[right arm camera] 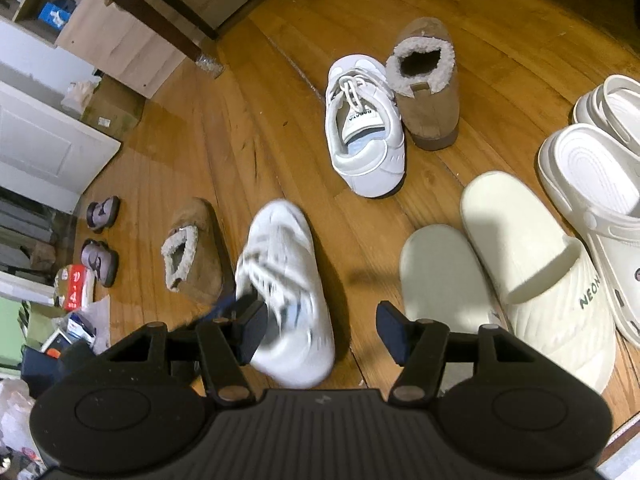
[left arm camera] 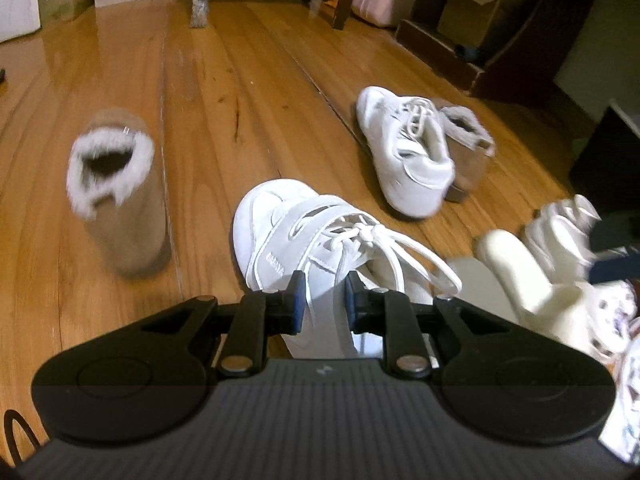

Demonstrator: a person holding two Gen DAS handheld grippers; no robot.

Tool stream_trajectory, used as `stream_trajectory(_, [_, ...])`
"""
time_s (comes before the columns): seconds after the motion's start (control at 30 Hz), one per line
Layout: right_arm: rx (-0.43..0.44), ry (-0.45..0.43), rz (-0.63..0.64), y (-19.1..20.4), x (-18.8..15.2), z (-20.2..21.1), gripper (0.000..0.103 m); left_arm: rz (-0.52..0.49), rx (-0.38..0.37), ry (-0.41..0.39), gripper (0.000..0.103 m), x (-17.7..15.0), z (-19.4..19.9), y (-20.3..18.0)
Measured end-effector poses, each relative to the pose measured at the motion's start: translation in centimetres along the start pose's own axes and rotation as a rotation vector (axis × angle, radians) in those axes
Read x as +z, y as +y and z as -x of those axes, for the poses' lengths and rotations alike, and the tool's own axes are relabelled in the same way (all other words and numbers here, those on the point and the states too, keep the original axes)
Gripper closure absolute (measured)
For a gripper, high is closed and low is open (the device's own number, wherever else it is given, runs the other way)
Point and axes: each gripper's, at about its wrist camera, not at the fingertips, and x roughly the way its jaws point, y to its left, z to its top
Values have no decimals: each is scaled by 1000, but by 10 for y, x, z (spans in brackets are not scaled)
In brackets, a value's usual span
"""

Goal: Organize scattered shoes
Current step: 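Hold the sneaker with the left tool while the right tool grasps it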

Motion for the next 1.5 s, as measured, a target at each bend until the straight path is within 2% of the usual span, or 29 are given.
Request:
stream_trajectory(0.13, [-38, 23, 118, 14, -10, -10, 42, 30, -24, 125, 76, -16, -6, 4])
stream_trajectory(0.2, [-28, 25, 218, 22, -18, -17, 41, 48, -43, 187, 52, -22, -3, 5])
stream_trajectory(0.23, [-25, 32, 275, 27, -23, -21, 41, 47, -50, 203, 45, -24, 2, 5])
stream_trajectory(0.3, [-17, 57, 401, 39, -33, -27, 41, 56, -75, 220, 22, -25, 14, 8])
stream_trajectory(0.4, [-81, 102, 712, 74, -50, -29, 41, 78, -134, 238, 8, -23, 31, 17])
stream_trajectory(0.5, [-172, 154, 1069, 111, -68, -29, 41, 106, -177, 259, 7, -20, 37, 25])
stream_trajectory(0.57, [-201, 192, 1279, 127, -80, -31, 41, 143, -231, 278, 6, -18, 40, 34])
stream_trajectory(0.63, [-218, 243, 1443, 137, -87, -39, 37, 164, -258, 282, 6, -18, 41, 41])
stream_trajectory(0.77, [-252, 320, 1687, 147, -98, -75, 37, 144, -227, 282, 5, -18, 41, 48])
stream_trajectory(0.87, [-257, 348, 1762, 145, -94, -100, 44, 138, -234, 297, 5, -18, 38, 56])
stream_trajectory(0.97, [-183, 412, 1752, 150, -84, -117, 44, 122, -235, 317, 5, -17, 35, 62])
stream_trajectory(1.03, [-164, 427, 1765, 151, -82, -123, 43, 115, -231, 326, 5, -15, 32, 64])
stream_trajectory(1.17, [-169, 455, 1830, 151, -79, -130, 24, 126, -242, 353, 5, -14, 22, 69])
stream_trajectory(1.3, [-195, 531, 1900, 158, -74, -139, 24, 103, -252, 399, 5, -14, 5, 71])
stream_trajectory(1.4, [-183, 629, 1893, 167, -68, -152, 24, 98, -257, 402, 5, -13, 0, 75])
stream_trajectory(1.5, [-180, 683, 1922, 169, -71, -168, 24, 96, -265, 404, 5, -11, -2, 80])
